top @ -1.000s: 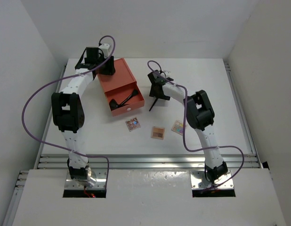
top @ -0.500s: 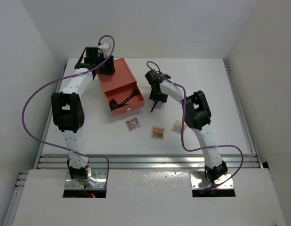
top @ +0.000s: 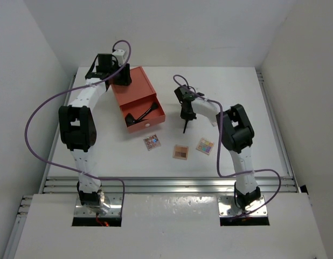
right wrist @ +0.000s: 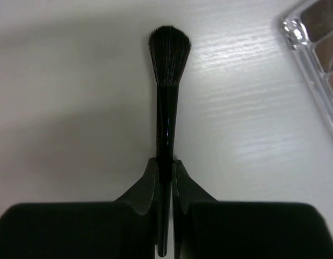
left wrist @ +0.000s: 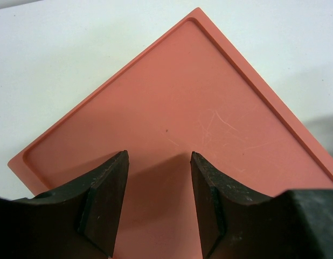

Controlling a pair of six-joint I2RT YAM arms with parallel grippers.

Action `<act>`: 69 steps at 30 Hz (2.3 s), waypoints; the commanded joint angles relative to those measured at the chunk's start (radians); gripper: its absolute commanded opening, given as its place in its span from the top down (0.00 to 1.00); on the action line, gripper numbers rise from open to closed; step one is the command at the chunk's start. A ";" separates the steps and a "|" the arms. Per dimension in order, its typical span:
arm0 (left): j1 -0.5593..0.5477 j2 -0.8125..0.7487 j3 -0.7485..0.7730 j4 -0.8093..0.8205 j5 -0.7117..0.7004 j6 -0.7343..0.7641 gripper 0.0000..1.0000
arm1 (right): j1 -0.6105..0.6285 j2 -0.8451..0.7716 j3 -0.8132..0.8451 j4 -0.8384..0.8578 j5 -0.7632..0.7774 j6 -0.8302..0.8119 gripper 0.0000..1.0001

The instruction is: Organize the makeup

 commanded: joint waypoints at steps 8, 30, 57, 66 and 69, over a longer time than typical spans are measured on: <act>0.021 0.042 -0.005 -0.086 -0.012 -0.025 0.44 | 0.009 -0.293 -0.218 0.737 -0.152 -0.892 1.00; 0.031 0.033 -0.014 -0.086 -0.021 -0.025 0.44 | 0.211 -0.231 -0.086 0.532 -0.845 -1.464 1.00; 0.031 0.042 -0.005 -0.086 -0.012 -0.025 0.44 | 0.276 -0.514 -0.502 0.699 -0.375 -0.594 0.99; 0.031 0.042 -0.032 -0.086 -0.002 -0.025 0.44 | 0.284 -0.302 -0.369 0.824 -0.326 -0.581 1.00; 0.031 0.042 -0.042 -0.086 -0.002 -0.025 0.44 | 0.283 -0.233 -0.277 0.866 -0.296 -0.571 1.00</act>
